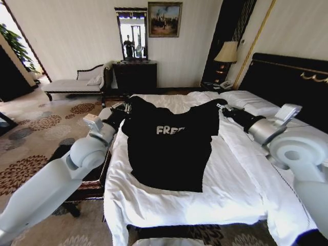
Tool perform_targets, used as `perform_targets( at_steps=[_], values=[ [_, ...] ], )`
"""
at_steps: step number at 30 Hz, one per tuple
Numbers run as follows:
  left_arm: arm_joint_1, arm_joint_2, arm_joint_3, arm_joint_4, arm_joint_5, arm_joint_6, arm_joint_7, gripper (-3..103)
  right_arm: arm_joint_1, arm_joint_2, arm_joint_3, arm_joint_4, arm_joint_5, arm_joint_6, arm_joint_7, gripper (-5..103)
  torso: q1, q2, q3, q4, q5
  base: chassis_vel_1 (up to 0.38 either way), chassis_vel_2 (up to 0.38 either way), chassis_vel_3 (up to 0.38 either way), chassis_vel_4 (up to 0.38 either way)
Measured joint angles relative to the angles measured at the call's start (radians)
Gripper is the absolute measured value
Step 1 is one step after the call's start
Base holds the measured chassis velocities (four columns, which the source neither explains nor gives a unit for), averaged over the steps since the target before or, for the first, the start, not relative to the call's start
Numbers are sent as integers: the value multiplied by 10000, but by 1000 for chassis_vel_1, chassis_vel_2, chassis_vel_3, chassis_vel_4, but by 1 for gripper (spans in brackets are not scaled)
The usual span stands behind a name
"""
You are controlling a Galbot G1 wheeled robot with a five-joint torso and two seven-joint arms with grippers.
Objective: Fold the clothes on the bed and place them into the basket.
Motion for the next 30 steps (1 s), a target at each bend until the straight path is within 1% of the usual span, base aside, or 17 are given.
perform_targets(
  at_steps=[1, 6, 9, 11, 12, 13, 15, 16, 17, 20, 21, 23, 24, 25, 27, 29, 30],
  values=[
    [0, 0, 0, 0, 0, 0, 0, 0, 0, 0, 0, 0, 0, 0, 0, 2, 0, 0, 0, 0, 0, 0, 0, 0, 0],
    [-774, 664, -450, -473, -974, 107, -79, 0, 858, -909, 239, 51, 931, 176, 442, 2, 1, 0, 0, -2, 6, 0, 0, 0, 0],
    [-749, 989, -759, -806, -1371, 126, -44, 0, 1112, -1200, 313, 140, 1268, 219, 536, 2, 0, 0, 0, -3, 2, 0, 0, 0, 0],
    [-316, 1493, -1567, -1209, -1826, 127, 38, 0, 1313, -1442, 379, 212, 1641, 255, 608, 2, 0, 0, -1, -5, -2, 0, 0, 0, 0],
    [-316, 1493, -1567, -1209, -1826, 127, 38, 0, 1313, -1442, 379, 212, 1641, 255, 608, 2, 0, 0, -1, -5, -2, 0, 0, 0, 0],
    [71, 1826, -2076, -1444, -2010, 120, 84, 0, 1353, -1507, 402, 246, 1824, 274, 658, 2, -1, 1, -1, -1, -1, 0, 0, 0, 0],
    [485, 2207, -2489, -1681, -2194, 76, 132, 0, 1359, -1549, 442, 316, 2017, 287, 736, 2, 0, 0, -1, 2, 1, 0, 0, 0, 0],
    [1003, 2700, -2986, -2055, -2472, 8, 169, 0, 1256, -1572, 551, 492, 2294, 302, 891, 2, -1, 1, -1, 4, 3, 0, 0, 0, 0],
    [1003, 2700, -2986, -2055, -2472, 8, 169, 0, 1256, -1572, 551, 492, 2294, 302, 891, 2, -1, 1, -1, 4, 3, 0, 0, 0, 0],
    [2418, 3289, -4567, -2869, -3224, 95, 93, 0, 296, -1501, 1201, 1454, 3055, 322, 1350, 2, -1, 0, -1, 0, 5, 0, 0, 0, 0],
    [2418, 3289, -4567, -2869, -3224, 95, 93, 0, 296, -1501, 1201, 1454, 3055, 322, 1350, 2, -1, 0, -1, 0, 5, 0, 0, 0, 0],
    [3100, 3391, -5563, -2953, -3931, 338, -200, 0, -144, -1386, 1733, 2175, 3745, 260, 1815, 2, -2, 0, -2, -3, 3, 0, 0, 0, 0],
    [3181, 3414, -5837, -2955, -4215, 423, -314, 0, -180, -1380, 1892, 2382, 4073, 240, 2040, 2, -2, 1, -2, -3, 1, 0, 0, 0, 0],
    [3181, 3414, -5837, -2955, -4215, 423, -314, 0, -180, -1380, 1892, 2382, 4073, 240, 2040, 2, -2, 1, -2, -3, 1, 0, 0, 0, 0],
    [3217, 3526, -6602, -2955, -5024, 654, -657, 0, -241, -1426, 2263, 2578, 4797, 177, 2531, 2, -2, 1, -2, -2, 0, 0, 0, 0, 0],
    [3507, 3655, -7711, -2944, -5984, 1098, -1002, 0, -469, -1491, 3094, 2624, 6069, -32, 3165, 2, -1, 0, -1, 0, 2, 0, 0, 0, 0],
    [3781, 3652, -8183, -2939, -6176, 1218, -1052, 0, -549, -1498, 3481, 2625, 6767, -132, 3497, 2, -1, 1, -1, -2, 1, 0, 0, 0, 0]
  ],
)
